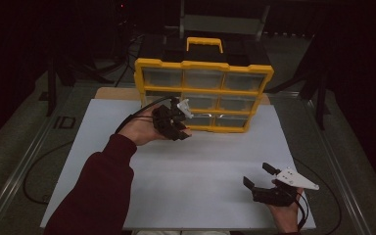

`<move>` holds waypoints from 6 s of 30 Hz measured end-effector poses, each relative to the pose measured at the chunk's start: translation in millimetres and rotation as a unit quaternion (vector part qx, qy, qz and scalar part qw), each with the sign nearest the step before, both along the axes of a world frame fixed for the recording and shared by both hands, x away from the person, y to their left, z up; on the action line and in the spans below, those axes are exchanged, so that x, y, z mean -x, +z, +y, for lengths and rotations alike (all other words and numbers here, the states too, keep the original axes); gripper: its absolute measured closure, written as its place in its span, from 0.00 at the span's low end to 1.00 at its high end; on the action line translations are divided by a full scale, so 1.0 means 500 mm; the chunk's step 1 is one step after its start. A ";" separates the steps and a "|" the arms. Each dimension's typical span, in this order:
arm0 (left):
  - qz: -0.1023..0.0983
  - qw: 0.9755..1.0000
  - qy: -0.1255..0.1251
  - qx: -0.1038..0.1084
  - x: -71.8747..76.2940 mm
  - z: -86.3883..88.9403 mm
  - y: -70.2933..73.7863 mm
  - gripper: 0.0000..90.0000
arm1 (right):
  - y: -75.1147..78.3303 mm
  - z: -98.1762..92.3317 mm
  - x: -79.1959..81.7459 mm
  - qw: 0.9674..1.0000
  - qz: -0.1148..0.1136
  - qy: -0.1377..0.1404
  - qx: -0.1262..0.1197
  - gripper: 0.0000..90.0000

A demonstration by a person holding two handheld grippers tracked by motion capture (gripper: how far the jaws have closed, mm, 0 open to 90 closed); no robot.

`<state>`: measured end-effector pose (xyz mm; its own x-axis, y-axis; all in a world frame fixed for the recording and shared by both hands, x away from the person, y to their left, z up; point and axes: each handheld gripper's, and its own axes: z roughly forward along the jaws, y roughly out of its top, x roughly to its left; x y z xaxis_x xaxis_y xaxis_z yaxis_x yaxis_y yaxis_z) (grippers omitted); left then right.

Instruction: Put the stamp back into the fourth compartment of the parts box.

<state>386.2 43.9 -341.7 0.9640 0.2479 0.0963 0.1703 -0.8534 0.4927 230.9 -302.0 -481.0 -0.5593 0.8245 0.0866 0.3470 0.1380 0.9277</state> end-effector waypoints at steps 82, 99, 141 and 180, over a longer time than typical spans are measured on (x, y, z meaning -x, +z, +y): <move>-0.025 0.992 0.127 -0.009 -0.116 0.042 0.079 0.74 | 0.002 -0.011 0.002 1.000 -0.005 -0.005 -0.010 0.09; -0.046 0.987 0.156 -0.011 -0.113 0.029 0.069 0.11 | 0.002 -0.011 0.003 1.000 -0.004 -0.004 -0.011 0.09; -0.083 0.988 0.083 0.099 0.082 0.064 -0.071 0.00 | 0.002 -0.007 0.002 1.000 -0.003 -0.005 -0.009 0.09; -0.158 0.895 0.292 0.298 0.258 0.387 -0.278 0.00 | 0.010 0.007 -0.016 1.000 -0.013 0.011 0.009 0.09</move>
